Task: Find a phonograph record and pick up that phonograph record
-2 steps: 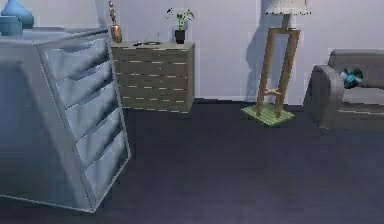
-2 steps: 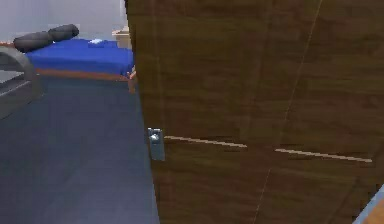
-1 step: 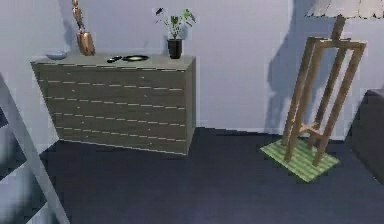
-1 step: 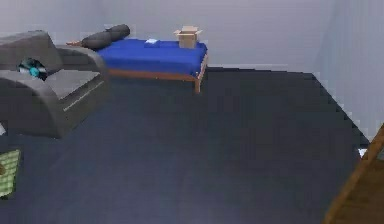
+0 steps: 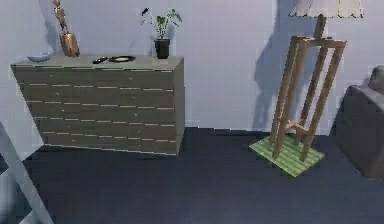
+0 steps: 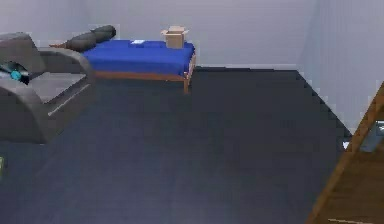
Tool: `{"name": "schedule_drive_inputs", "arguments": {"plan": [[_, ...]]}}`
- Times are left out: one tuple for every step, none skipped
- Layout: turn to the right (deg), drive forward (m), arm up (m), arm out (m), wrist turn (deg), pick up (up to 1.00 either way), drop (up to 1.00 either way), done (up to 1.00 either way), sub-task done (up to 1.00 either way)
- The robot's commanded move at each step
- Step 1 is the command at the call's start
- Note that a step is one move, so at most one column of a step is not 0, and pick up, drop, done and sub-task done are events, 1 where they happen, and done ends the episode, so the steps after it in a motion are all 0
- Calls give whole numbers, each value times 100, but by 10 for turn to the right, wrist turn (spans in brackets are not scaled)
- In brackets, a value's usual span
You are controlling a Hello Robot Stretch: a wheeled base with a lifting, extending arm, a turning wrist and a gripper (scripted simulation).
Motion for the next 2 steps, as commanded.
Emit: {"name": "schedule_drive_inputs", "arguments": {"plan": [[0,95,0,0,0,0,0,0,0],[-450,0,0,0,0,0,0,0,0]]}}
